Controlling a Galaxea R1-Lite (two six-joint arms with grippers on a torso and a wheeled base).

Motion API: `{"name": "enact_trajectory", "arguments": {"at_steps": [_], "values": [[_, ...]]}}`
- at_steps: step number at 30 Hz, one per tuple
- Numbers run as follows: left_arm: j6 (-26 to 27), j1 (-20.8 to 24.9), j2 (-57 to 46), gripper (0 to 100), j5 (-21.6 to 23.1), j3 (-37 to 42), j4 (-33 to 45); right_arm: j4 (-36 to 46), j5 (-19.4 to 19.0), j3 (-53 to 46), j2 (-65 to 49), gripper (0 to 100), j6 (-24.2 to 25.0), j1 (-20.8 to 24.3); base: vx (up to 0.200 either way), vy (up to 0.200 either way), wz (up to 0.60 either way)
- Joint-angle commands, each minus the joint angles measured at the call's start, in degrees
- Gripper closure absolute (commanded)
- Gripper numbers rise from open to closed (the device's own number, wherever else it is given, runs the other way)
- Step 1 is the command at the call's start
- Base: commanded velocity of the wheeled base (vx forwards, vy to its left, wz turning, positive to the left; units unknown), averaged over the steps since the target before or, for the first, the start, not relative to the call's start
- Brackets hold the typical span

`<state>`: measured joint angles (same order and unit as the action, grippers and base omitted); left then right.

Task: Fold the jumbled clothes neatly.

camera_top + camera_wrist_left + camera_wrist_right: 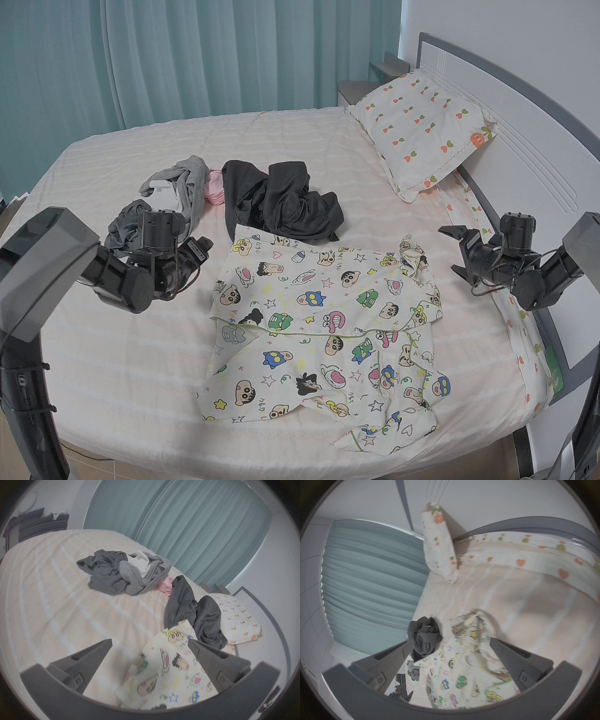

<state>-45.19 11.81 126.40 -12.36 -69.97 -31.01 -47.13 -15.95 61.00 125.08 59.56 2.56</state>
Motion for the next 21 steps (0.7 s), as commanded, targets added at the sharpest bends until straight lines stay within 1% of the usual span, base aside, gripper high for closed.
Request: {"name": "enact_trajectory", "arguments": {"at_steps": [1,3,4,5,7,8,9,10,11,12,14,15,16,18,19,21], "values": [[-6.8,1.1,-19.5,0,9.3,18.6,-0.2,-0.6,-4.1,-15.9,-8.2,0,-9.2,-5.0,0.0,0.0,0.0],[-8.7,1.4,-24.9,0,12.8,24.6,-0.2,-0.7,-8.3,-20.6,-8.2,0,-15.4,-7.2,0.0,0.0,0.0],[-8.7,1.4,-24.9,0,12.8,24.6,-0.2,-0.7,-8.3,-20.6,-8.2,0,-15.4,-7.2,0.0,0.0,0.0],[-9.8,1.7,-28.8,0,14.6,29.5,-0.2,-0.6,-13.2,-23.5,-7.7,0,-19.5,-9.0,0.0,0.0,0.0],[-10.3,1.7,-31.5,0,15.2,34.6,-0.5,-0.5,-17.7,-25.7,-6.6,0,-22.6,-10.2,0.0,0.0,0.0],[-10.3,1.7,-32.4,0,15.3,36.6,-0.5,-0.5,-19.1,-26.2,-5.5,0,-24.1,-10.4,0.0,0.0,0.0],[-10.4,1.7,-32.9,0,15.3,38.2,-0.5,-0.5,-19.7,-26.3,-4.3,0,-25.4,-10.4,0.0,0.0,0.0],[-10.4,1.7,-32.9,0,15.3,38.2,-0.5,-0.5,-19.7,-26.3,-4.3,0,-25.4,-10.4,0.0,0.0,0.0],[-10.9,1.7,-33.4,0,16.1,40.4,-0.6,-0.4,-19.7,-26.0,-2.2,0,-27.8,-10.1,0.0,0.0,0.0],[-11.4,1.7,-33.6,0,16.4,41.0,-0.6,-0.3,-19.7,-25.9,-1.7,0,-28.3,-9.9,0.0,0.0,0.0],[-15.4,1.7,-34.5,0,17.6,42.7,-1.4,-0.2,-19.7,-25.8,-0.8,0,-28.7,-9.0,0.0,0.0,0.0],[-16.4,1.7,-34.6,0,18.2,43.2,-1.9,-0.2,-19.7,-25.8,-0.7,0,-28.7,-8.6,0.0,0.0,0.0],[-18.0,1.7,-34.6,0,19.7,44.3,-3.4,-0.2,-19.7,-26.1,-0.7,0,-28.9,-7.7,0.0,0.0,0.0],[-18.8,1.5,-34.6,0,21.5,46.4,-6.7,-0.6,-19.9,-26.6,-0.8,0,-29.1,-6.6,0.0,0.0,0.0],[-18.9,1.6,-34.6,0,21.6,46.6,-7.0,-0.6,-19.9,-26.6,-0.8,0,-29.1,-6.5,0.0,0.0,0.0],[-18.8,1.5,-34.2,0,21.9,48.4,-11.4,-0.7,-19.9,-27.0,-0.7,0,-29.2,-5.5,0.0,0.0,0.0]]}}
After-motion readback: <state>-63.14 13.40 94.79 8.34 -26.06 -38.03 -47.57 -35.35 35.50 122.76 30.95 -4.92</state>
